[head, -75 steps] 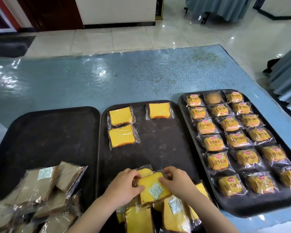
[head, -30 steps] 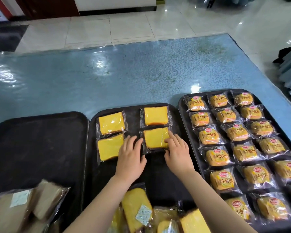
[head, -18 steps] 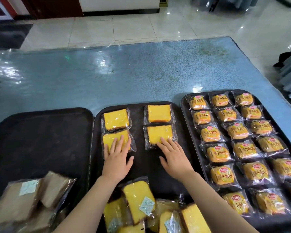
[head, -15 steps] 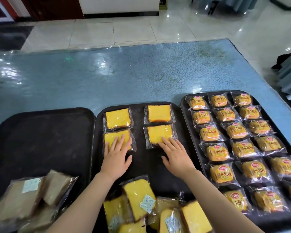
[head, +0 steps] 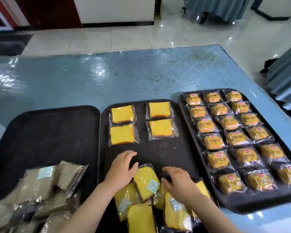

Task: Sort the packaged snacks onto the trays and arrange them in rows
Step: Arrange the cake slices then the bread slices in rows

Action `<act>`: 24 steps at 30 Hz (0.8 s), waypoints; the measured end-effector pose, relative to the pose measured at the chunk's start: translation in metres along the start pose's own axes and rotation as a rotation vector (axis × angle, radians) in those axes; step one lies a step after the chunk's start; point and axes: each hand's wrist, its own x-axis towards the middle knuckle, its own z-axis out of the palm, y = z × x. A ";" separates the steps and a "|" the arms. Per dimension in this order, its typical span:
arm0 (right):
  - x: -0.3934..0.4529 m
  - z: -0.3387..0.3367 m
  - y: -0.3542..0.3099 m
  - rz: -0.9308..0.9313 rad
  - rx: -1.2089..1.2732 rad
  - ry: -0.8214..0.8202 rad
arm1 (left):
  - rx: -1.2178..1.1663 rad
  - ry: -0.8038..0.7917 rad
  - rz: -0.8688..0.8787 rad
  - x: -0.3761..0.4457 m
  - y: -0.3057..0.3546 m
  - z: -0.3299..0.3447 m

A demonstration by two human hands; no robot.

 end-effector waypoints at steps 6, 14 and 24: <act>-0.025 0.012 -0.011 0.056 -0.055 -0.053 | -0.168 -0.123 -0.127 -0.032 0.000 0.013; -0.027 0.014 -0.043 0.066 0.007 -0.031 | -0.502 -0.032 -0.218 -0.054 0.007 -0.001; -0.033 -0.002 -0.068 0.280 0.553 -0.120 | -1.377 -0.030 -0.440 -0.078 -0.015 -0.032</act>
